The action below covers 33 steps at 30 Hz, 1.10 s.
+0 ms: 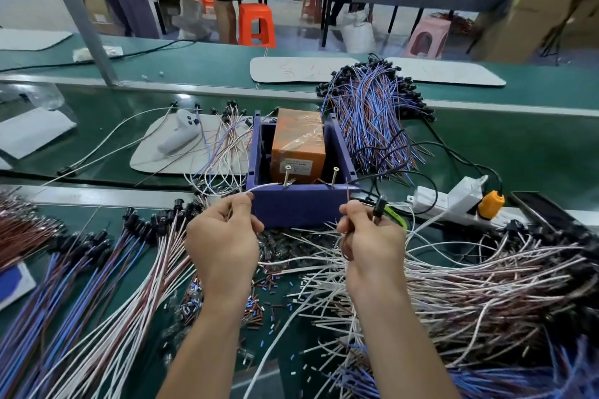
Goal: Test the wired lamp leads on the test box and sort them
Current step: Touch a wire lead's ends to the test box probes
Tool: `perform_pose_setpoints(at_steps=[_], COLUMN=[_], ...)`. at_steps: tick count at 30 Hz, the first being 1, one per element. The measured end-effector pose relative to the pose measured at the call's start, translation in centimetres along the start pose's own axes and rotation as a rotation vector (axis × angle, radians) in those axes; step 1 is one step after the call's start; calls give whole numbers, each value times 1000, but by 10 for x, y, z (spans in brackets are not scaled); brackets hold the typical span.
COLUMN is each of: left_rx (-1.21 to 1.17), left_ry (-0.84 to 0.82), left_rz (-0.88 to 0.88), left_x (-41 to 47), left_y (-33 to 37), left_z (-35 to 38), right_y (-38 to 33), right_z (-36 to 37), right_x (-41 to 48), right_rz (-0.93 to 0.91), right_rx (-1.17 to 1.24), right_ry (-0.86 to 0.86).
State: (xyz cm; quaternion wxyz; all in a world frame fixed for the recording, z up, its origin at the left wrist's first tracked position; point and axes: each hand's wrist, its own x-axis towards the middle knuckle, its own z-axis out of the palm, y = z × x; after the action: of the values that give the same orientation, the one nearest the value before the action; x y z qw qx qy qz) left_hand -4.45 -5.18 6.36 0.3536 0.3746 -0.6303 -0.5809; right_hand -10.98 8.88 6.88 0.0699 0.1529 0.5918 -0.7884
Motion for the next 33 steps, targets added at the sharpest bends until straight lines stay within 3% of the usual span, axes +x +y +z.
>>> perform_pose_setpoints(at_steps=[8,16,19,21,26,33], left_rx=[-34,-117,-142,-127,-86,-149], left_ry=[-15,-10,-29,-133,-587,-835], left_rz=[12,3,-17,-56,-206,-334], left_x=[0,-4,-11,-18,-40,-72], left_y=[-3,-4,-3,-1,10,25], left_z=[6,-1,-10,-16,-20,9], right_y=[1,1,0,-4,-17,-23], right_z=[0,-9,-17,-25,-51,-78], right_x=[-2,-7,-19,-30,-50,-63], right_rz=[-29,-43,-38,-20,81,90], right_rx=[-90,-67,-53,-58,-165,-240], right_ry=[-80,-34,-102,-198,-430,-367])
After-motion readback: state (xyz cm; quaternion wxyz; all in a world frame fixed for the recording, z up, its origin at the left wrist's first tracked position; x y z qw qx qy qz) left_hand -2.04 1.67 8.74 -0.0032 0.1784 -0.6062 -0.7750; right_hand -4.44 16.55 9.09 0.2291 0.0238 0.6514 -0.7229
